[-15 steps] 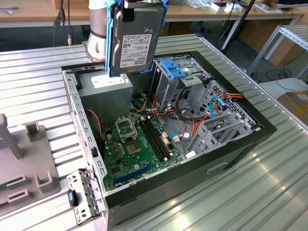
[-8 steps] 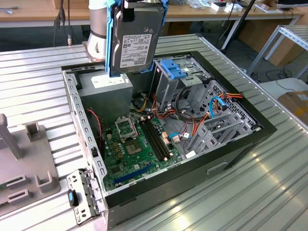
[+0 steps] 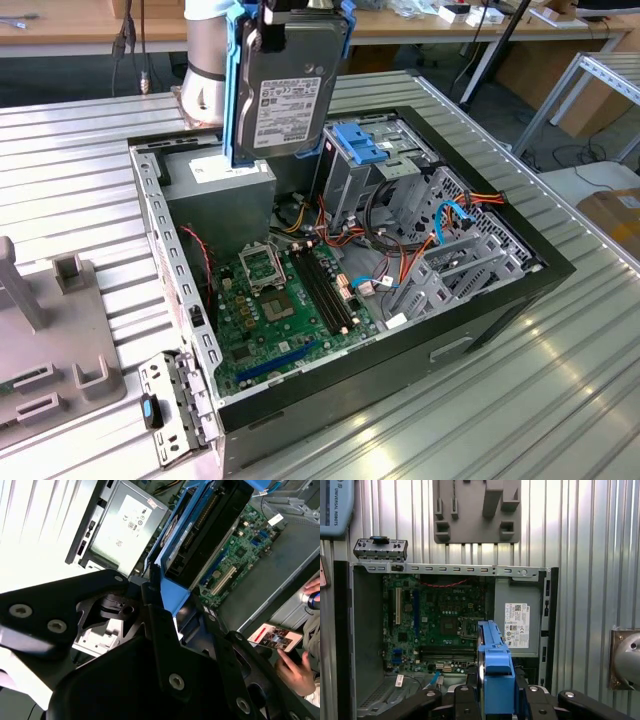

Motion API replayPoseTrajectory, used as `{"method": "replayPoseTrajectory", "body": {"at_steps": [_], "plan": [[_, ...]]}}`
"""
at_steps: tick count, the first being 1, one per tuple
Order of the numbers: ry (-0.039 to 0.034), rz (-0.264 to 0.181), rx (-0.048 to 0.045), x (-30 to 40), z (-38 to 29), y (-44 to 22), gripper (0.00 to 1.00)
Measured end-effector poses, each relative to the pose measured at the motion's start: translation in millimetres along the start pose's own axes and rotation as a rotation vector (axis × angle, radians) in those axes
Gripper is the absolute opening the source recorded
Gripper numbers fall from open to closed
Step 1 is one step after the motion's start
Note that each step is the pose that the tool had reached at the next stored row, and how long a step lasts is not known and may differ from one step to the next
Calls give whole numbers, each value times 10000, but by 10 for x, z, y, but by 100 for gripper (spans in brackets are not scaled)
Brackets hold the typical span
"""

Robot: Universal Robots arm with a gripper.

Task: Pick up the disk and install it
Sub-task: 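Pick up the disk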

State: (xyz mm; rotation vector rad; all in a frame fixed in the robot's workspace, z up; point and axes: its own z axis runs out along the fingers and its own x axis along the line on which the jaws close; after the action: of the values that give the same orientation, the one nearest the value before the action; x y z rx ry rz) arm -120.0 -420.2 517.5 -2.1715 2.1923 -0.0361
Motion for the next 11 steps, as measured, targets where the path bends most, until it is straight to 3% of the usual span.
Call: {"method": "replayPoseTrajectory", "body": {"at_steps": [11], "plan": [[-1, 0, 1, 116, -2, -1, 37]]}}
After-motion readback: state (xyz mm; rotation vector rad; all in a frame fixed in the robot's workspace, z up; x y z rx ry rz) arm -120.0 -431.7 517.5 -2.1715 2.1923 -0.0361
